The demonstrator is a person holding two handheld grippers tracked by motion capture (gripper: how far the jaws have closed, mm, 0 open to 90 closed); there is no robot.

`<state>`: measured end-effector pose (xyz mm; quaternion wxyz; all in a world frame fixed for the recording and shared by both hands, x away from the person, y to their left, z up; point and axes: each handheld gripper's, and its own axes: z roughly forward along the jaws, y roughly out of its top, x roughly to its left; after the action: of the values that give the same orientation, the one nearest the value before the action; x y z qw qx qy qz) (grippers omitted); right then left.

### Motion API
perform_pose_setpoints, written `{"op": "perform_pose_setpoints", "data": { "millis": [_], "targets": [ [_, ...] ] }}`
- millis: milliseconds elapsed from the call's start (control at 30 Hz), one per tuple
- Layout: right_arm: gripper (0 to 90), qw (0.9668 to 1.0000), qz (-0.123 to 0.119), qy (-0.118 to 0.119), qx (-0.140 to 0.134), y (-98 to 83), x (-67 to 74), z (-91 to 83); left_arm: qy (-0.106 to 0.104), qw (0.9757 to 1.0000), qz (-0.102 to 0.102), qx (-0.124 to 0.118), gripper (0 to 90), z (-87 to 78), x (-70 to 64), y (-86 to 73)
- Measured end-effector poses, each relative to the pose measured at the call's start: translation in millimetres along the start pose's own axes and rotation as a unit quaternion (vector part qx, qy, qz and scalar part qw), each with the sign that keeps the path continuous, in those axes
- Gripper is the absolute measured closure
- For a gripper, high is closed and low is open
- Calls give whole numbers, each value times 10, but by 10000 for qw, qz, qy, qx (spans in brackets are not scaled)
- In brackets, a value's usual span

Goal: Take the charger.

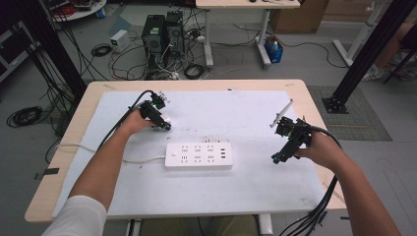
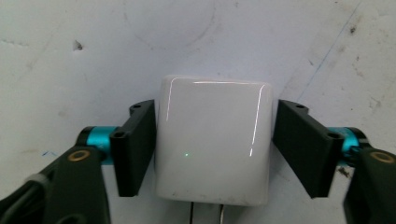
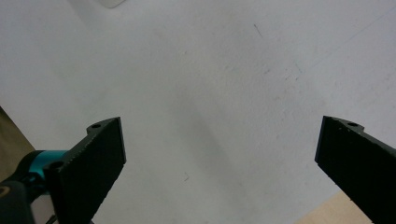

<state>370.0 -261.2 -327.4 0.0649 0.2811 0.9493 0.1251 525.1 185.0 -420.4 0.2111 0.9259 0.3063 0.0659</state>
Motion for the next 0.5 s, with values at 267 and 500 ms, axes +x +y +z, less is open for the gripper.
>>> {"op": "perform_pose_setpoints", "data": {
  "millis": [267,500],
  "targets": [
    [11,10000,11,-7,-2,8,-7,7,-4,10000,16,-4,425,-28,-7,-12],
    [11,10000,38,-29,3,5,-9,7,64,9999,10,-89,425,-174,-73,12]
  ]
}}
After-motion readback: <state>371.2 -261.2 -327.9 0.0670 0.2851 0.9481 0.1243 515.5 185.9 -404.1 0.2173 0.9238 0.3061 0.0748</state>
